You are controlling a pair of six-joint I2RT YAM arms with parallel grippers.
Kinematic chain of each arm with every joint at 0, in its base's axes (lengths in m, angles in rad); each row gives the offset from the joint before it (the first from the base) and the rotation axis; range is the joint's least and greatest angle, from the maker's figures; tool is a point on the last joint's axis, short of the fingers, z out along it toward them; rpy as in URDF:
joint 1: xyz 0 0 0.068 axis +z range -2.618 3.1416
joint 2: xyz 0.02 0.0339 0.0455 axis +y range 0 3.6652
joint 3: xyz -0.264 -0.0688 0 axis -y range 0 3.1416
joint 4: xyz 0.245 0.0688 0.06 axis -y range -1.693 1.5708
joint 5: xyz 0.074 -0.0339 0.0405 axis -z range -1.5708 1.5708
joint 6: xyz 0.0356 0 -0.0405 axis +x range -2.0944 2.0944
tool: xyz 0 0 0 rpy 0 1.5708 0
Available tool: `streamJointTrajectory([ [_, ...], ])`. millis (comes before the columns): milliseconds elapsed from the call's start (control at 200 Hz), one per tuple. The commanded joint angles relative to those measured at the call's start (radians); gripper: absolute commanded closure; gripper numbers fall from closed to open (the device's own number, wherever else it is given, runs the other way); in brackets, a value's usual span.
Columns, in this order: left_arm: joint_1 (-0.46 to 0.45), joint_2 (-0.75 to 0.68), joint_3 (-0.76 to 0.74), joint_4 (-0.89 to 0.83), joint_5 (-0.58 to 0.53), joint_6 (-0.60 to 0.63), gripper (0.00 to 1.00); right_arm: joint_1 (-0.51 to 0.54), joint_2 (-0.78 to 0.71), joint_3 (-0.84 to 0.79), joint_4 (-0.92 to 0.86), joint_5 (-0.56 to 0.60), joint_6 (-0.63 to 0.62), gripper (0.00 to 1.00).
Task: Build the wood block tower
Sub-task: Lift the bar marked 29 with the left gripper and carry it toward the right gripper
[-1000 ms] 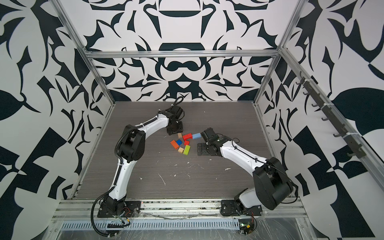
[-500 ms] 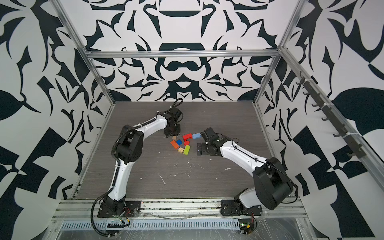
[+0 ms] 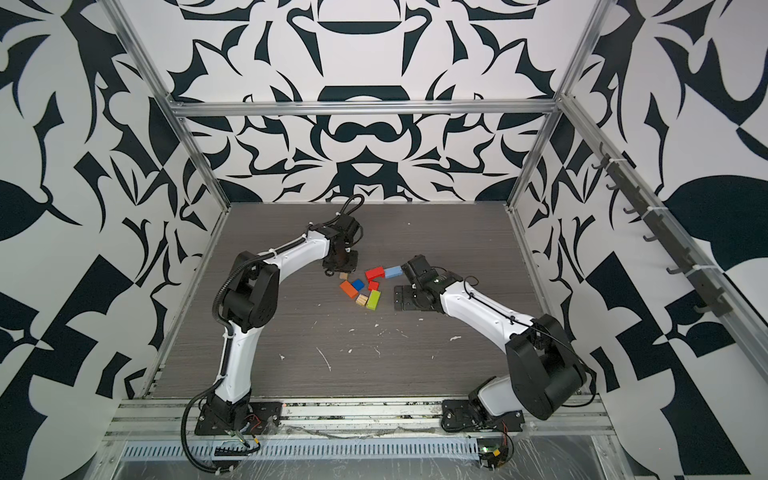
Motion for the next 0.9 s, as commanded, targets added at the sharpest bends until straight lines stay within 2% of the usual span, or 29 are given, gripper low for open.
streamJointTrajectory([
  [0, 0.004, -0.085, 0.000, -0.040, 0.001, 0.058, 0.84, 0.002, -0.034, 0.010, -0.003, 0.022, 0.006, 0.01],
  [260, -0.051, -0.190, -0.060, -0.039, 0.069, 0.143, 0.82, -0.012, -0.047, 0.017, -0.029, 0.024, 0.037, 0.01],
  [455, -0.167, -0.262, -0.178, 0.025, 0.071, 0.182, 0.81, -0.031, -0.098, -0.001, -0.069, 0.024, 0.070, 0.01],
  [670, -0.280, -0.344, -0.359, 0.130, 0.089, 0.159, 0.82, -0.122, -0.201, -0.080, -0.096, 0.014, 0.103, 0.01],
  [895, -0.423, -0.385, -0.463, 0.197, 0.058, 0.149, 0.81, -0.146, -0.254, -0.130, -0.106, 0.027, 0.108, 0.01],
])
